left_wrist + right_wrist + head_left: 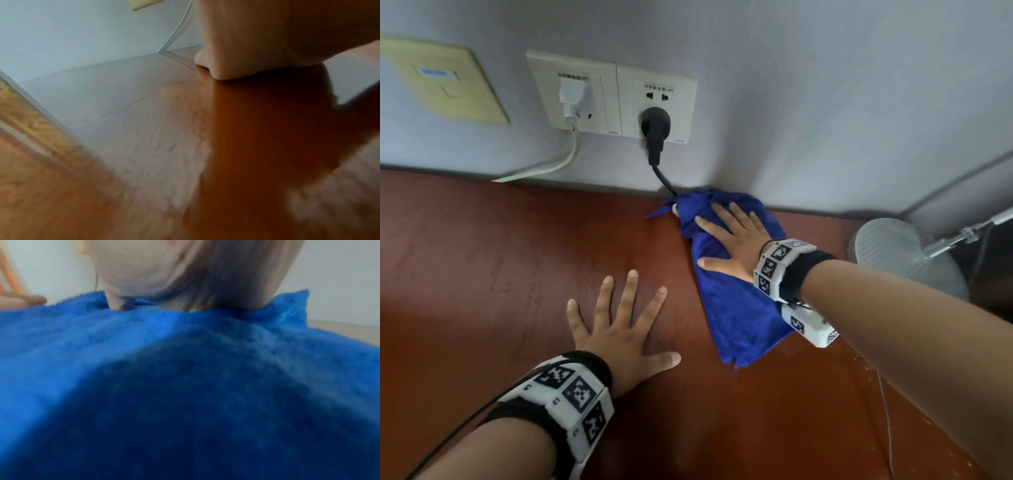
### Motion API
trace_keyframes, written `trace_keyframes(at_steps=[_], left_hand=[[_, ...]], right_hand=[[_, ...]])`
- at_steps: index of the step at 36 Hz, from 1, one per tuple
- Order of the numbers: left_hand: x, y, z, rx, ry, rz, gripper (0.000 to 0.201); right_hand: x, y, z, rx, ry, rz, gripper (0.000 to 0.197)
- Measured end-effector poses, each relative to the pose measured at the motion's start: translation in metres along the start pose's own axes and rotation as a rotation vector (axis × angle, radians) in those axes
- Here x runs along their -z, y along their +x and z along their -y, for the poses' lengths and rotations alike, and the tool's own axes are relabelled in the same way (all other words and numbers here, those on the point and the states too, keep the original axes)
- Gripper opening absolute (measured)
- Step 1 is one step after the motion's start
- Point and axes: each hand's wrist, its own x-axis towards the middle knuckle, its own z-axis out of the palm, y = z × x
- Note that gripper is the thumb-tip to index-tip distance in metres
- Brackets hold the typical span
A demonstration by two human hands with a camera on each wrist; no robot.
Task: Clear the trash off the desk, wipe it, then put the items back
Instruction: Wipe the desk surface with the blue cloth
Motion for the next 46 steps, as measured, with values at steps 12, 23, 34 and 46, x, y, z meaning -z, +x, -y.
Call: trace_keyframes(at_steps=[12,23,34,46], left_hand=[[0.000,-0.001,-0.001,0.005,0.027,0.010,0.090],[-0.001,-0.002,-0.001,-0.008,0.020,-0.013,0.089],[-0.001,-0.001,-0.001,-0.009,0.037,-0.023,0.090],[0.000,-0.002,0.000,-0.006,0.043,-0.013,0.090]], right_hand=[[-0.003,-0.014,-0.019,-0.405,0.157,-0.016,0.082],[-0.012,-0.027,-0.012,-0.712,0.229,-0.023,0.090],[-0.007,-0.071,0.009,-0.750,0.122,0.133,0.098],[-0.007,-0.052,-0.013,-0.585,0.223,0.096,0.119]])
